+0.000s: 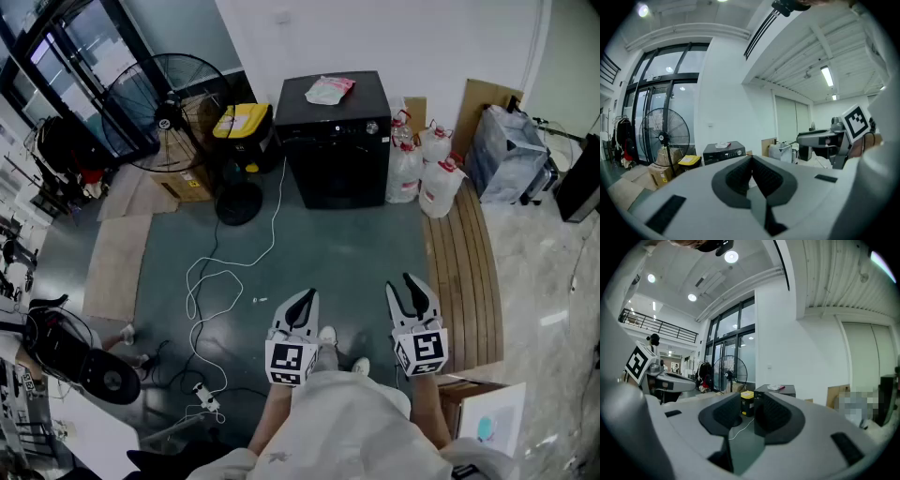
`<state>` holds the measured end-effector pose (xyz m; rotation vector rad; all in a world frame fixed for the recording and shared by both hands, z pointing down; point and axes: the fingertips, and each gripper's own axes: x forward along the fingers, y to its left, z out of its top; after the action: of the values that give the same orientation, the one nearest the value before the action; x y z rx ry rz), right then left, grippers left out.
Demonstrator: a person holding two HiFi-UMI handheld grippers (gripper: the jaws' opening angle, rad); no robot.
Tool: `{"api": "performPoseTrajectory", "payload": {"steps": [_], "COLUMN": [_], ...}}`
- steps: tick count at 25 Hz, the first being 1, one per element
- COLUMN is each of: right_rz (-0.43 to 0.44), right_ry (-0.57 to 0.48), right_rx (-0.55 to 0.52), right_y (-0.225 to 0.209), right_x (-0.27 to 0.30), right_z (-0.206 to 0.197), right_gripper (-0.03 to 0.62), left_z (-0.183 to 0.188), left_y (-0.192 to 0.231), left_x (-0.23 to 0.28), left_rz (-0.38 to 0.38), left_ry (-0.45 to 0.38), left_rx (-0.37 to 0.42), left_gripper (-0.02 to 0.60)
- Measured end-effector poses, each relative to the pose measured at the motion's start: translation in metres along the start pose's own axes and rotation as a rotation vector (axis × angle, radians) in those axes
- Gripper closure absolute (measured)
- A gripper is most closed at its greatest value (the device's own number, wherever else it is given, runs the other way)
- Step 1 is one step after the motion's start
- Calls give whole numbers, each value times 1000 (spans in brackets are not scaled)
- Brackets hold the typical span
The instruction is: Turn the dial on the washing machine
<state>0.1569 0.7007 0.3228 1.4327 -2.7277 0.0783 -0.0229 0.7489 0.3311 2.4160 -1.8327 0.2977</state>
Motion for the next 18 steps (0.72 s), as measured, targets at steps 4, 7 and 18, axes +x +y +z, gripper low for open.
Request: {"api": "performPoseTrajectory", "payload": {"steps": [4,7,18], "right_rz": [-27,-37,-93], "right_ry": [1,7,63], "right_rx": [28,21,-12], "right_y": [-7,-11,-25], "right_x": [14,31,137], "right_z": [-2,-1,3], "right_gripper": [433,431,449], "left_z": [1,-2,15], "left_y": [8,18,88], "left_x": [14,28,119], "left_rz": [-9,-19,-98], "left_ry": [-1,7,-5], "left_rx": [-7,-6,-4], "left_gripper": [569,569,569]}}
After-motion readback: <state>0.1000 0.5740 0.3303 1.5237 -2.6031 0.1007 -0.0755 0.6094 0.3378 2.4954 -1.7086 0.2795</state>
